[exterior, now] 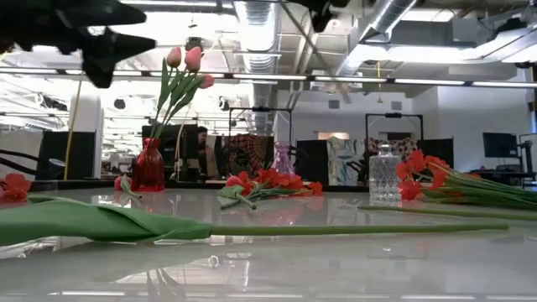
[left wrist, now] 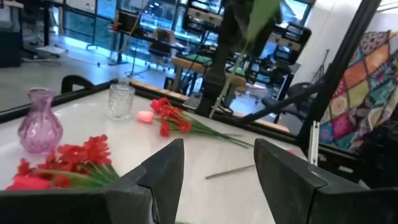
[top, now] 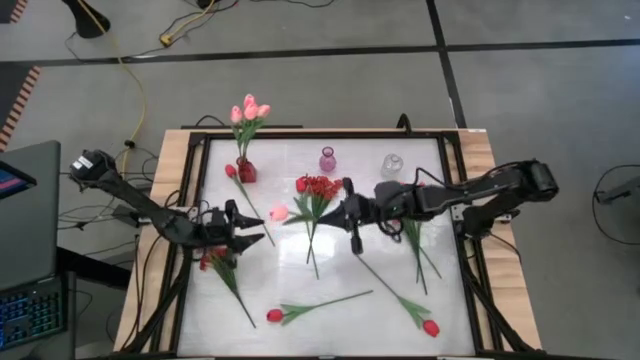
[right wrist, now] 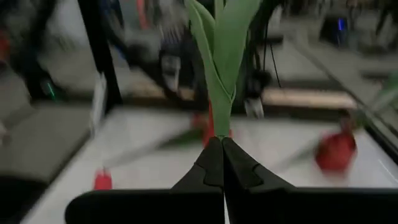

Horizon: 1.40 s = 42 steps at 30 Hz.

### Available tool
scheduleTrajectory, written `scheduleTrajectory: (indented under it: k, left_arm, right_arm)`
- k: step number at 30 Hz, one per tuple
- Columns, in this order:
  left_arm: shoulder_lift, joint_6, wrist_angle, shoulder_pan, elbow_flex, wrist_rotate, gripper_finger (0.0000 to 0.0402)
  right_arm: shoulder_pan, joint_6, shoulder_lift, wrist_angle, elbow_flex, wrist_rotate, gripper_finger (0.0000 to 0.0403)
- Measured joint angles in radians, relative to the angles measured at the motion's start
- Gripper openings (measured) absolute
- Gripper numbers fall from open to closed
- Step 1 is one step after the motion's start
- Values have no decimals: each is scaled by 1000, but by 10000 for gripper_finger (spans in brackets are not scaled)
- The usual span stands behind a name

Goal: Sort flowers into vase by color
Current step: Put the pink tulip into the red vase

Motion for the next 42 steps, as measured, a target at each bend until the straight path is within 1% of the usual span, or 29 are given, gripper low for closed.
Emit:
scheduleTrajectory:
  k: [2, 4, 6, 8, 11, 15, 17, 20, 22, 27, 31, 36, 42]
  left_arm:
    - [67, 1, 35, 46, 27, 43, 183]
    - [148, 22, 70, 85, 61, 57, 183]
    - [240, 62, 114, 117, 102, 60, 183]
    - [333, 121, 177, 146, 152, 90, 183]
    - [458, 211, 270, 177, 223, 148, 183]
    - [554, 280, 313, 209, 296, 131, 183]
    - [579, 281, 314, 226, 315, 135, 183]
    - [610, 273, 382, 254, 326, 210, 183]
    - [623, 273, 435, 269, 332, 228, 183]
    - [624, 254, 459, 296, 332, 217, 183]
    - [623, 218, 481, 314, 332, 281, 183]
    - [623, 184, 483, 324, 332, 308, 183]
    - [623, 185, 514, 324, 332, 359, 177]
  right_arm:
    - [-29, 27, 14, 134, -41, -42, 19]
    - [-51, 57, 47, 266, -64, -65, 19]
    - [-66, 87, 83, 382, -71, -94, 19]
    - [-75, 115, 127, 485, -69, -112, 19]
    - [-79, 152, 179, 588, -69, -116, 19]
    - [-82, 174, 207, 636, -69, -125, 19]
    - [-82, 174, 206, 638, -69, -125, 20]
    - [-79, 166, 206, 633, -69, -132, 20]
    - [-80, 165, 206, 631, -69, -138, 20]
    - [-80, 138, 206, 627, -69, -140, 20]
    - [-80, 131, 206, 628, -69, -140, 20]
    - [-80, 129, 206, 628, -69, -140, 20]
    - [-82, 129, 206, 628, -69, -139, 20]
